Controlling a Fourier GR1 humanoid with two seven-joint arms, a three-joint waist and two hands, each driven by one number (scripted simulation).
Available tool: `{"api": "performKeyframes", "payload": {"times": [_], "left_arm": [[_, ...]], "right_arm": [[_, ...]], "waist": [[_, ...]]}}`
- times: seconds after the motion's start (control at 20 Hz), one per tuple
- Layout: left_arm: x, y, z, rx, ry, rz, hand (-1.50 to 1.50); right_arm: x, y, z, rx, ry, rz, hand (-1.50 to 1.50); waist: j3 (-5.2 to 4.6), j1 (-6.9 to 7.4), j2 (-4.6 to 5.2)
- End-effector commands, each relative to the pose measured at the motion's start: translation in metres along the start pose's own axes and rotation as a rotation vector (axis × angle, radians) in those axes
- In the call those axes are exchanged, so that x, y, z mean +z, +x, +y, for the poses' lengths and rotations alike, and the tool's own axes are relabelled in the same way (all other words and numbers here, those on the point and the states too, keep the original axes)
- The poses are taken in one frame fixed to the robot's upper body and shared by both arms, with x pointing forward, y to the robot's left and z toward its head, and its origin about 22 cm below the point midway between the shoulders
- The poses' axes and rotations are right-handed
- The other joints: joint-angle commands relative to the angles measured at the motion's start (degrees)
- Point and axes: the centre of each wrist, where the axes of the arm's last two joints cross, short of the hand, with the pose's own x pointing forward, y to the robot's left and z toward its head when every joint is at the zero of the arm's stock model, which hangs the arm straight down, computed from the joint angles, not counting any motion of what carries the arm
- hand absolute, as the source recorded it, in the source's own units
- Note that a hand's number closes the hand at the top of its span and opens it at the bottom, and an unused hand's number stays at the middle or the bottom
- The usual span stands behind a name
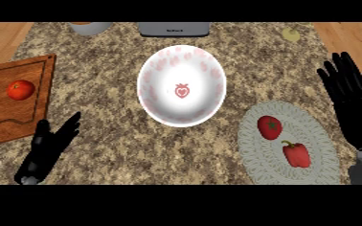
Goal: Pick the bell pepper from the placemat and place it in the bowl
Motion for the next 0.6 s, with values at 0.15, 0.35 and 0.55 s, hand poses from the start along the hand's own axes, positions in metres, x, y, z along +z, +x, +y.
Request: {"api": "performKeyframes", "payload": {"times": [0.15,0.35,0.55], "left_arm": [[-0.006,0.074,-0.041,0.049,-0.087,-0.433,0.0],[0.003,0.1,-0.067,0.076,-0.195,-0.595,0.0],[-0.002,0.116,-0.107,0.065,-0.244,-0.637,0.0]], "right_arm": [[0.033,-0.003,-0.032,0.067,-0.043,-0.172,1.5],[0.059,-0.02,-0.078,0.544,-0.156,-0.089,1.5],[0.087,-0.095,-0.064,0.248,-0.121,-0.175,-1.5]], "waist": [[0.89,-1.75,0.56],[0.81,-2.07,0.9],[0.95,-0.09,1.21]]}}
